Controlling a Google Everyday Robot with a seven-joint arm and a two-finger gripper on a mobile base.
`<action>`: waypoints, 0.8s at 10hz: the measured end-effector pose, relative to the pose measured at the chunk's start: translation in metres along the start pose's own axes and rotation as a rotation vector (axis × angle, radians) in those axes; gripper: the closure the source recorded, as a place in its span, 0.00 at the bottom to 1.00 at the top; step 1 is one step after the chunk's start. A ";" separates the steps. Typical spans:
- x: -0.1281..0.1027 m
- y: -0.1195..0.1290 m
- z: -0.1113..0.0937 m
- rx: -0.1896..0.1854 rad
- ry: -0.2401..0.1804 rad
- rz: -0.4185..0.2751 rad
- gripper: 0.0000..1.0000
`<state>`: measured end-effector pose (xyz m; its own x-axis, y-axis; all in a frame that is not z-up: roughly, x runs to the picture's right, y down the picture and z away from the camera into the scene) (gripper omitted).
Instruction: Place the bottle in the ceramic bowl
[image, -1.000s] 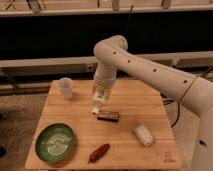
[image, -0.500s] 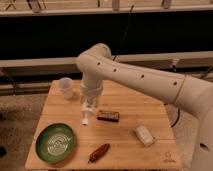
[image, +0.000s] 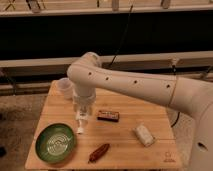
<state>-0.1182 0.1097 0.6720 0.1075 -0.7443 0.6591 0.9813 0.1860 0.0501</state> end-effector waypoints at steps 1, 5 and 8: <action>-0.008 -0.014 0.007 -0.006 -0.001 -0.027 1.00; -0.030 -0.040 0.024 -0.014 -0.026 -0.114 1.00; -0.063 -0.069 0.042 -0.018 -0.043 -0.196 1.00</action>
<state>-0.1996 0.1707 0.6586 -0.0927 -0.7368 0.6697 0.9855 0.0282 0.1675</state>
